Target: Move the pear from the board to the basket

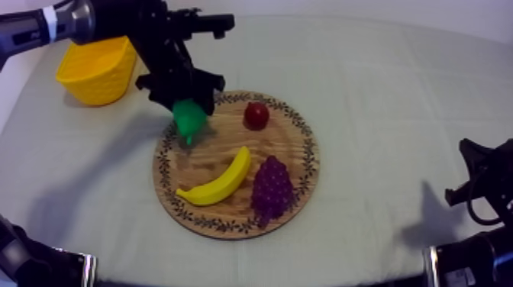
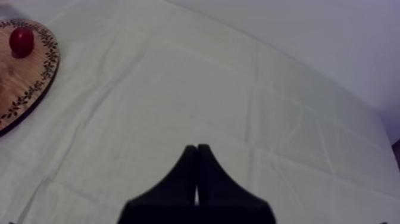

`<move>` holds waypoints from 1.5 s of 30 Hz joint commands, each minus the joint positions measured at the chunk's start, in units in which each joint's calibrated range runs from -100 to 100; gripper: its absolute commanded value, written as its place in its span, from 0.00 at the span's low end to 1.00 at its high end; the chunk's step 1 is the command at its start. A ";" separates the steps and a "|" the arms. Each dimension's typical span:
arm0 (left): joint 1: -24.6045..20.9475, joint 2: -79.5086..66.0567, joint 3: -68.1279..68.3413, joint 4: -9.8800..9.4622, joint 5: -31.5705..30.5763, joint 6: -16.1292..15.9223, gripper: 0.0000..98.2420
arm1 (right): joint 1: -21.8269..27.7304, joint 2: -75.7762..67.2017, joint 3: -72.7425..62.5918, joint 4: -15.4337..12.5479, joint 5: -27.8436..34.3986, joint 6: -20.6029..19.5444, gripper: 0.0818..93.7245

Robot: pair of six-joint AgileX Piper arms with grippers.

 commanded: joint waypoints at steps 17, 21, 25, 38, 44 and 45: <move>-2.31 -7.73 -13.21 -1.97 14.33 0.31 0.52 | -0.02 -0.03 -0.02 -0.01 0.02 0.02 0.00; -3.11 -8.46 -16.48 -2.38 17.39 0.28 0.52 | -0.02 -0.03 -0.02 -0.01 0.02 0.02 0.00; -3.97 -9.08 -19.26 -2.73 19.87 0.12 0.51 | -0.02 -0.03 -0.02 -0.01 0.02 0.02 0.00; -7.76 -9.06 -26.10 -4.05 23.22 -1.22 0.50 | -0.02 -0.03 -0.02 -0.01 0.02 0.02 0.00; -12.33 -8.13 -28.33 -4.54 23.27 -3.34 0.50 | -0.02 -0.03 -0.02 -0.01 0.02 0.02 0.00; -13.18 -7.94 -28.80 -4.62 23.27 -3.73 0.50 | -0.02 -0.03 -0.02 -0.01 0.02 0.02 0.00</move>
